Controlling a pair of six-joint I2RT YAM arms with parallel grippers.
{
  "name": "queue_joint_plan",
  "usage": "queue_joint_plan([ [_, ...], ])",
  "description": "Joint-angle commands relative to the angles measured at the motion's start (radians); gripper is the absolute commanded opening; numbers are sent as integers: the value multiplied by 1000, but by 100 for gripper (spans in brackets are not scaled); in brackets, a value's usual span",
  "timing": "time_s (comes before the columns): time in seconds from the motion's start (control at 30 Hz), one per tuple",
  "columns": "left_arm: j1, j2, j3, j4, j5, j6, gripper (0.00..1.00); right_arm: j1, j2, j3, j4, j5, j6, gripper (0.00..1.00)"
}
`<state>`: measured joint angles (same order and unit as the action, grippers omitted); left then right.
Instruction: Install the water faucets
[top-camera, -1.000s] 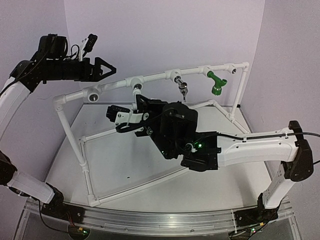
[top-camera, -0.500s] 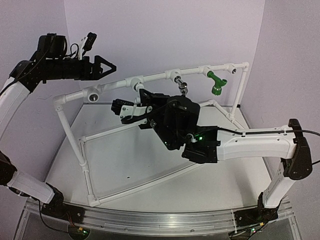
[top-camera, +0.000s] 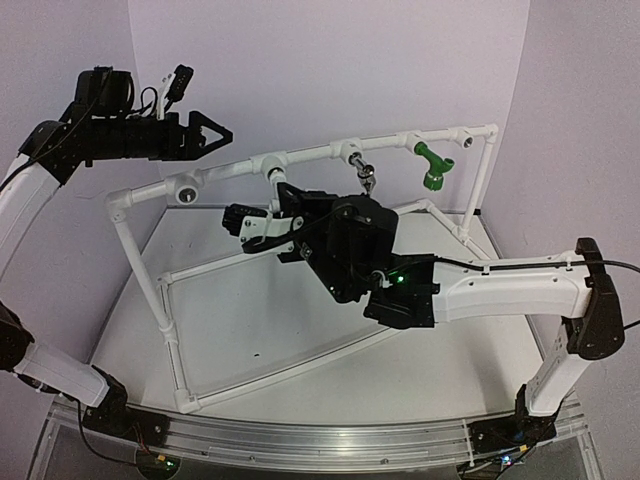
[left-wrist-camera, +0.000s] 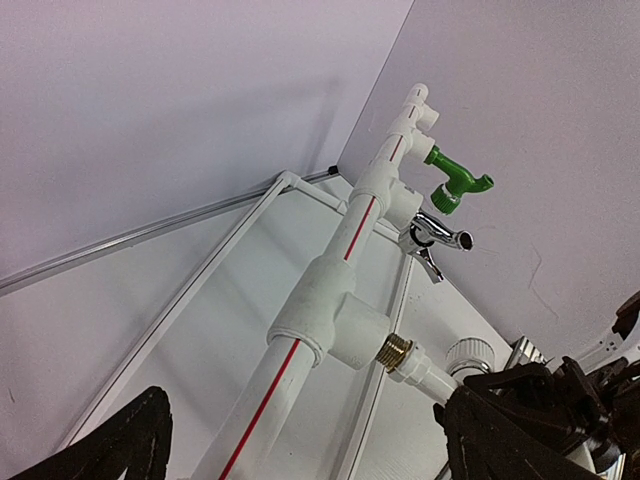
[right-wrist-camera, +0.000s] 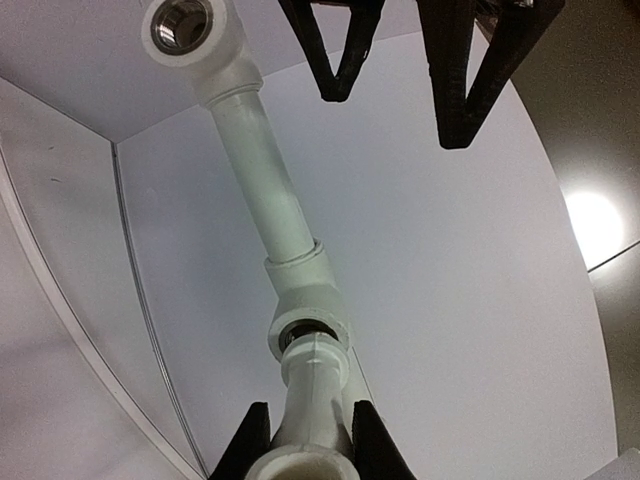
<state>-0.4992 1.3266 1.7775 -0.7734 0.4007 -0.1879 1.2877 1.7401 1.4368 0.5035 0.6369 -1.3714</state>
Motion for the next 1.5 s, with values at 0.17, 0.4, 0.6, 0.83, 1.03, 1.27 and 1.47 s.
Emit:
queue_joint_plan([
  [0.17, 0, -17, 21, 37, 15, 1, 94, -8, -1, 25, 31, -1, 20, 0],
  [0.4, -1, -21, 18, 36, 15, 1, 94, -18, 4, 26, 32, -6, 19, 0],
  [0.6, -1, -24, 10, 39, 12, 0, 94, -24, 7, 29, 32, -22, 18, 0],
  [0.83, -1, -27, 6, 40, 10, -1, 94, -24, 14, 31, 30, -45, 11, 0],
  [1.03, -1, -32, -1, 43, 8, -2, 94, -23, 29, 56, 30, -34, 13, 0],
  [1.27, -1, -34, -5, 46, 9, -2, 94, -50, 12, 40, 25, -31, 15, 0],
  [1.47, -1, -30, -7, 55, 17, -5, 94, -74, -2, 40, 26, -67, 2, 0],
])
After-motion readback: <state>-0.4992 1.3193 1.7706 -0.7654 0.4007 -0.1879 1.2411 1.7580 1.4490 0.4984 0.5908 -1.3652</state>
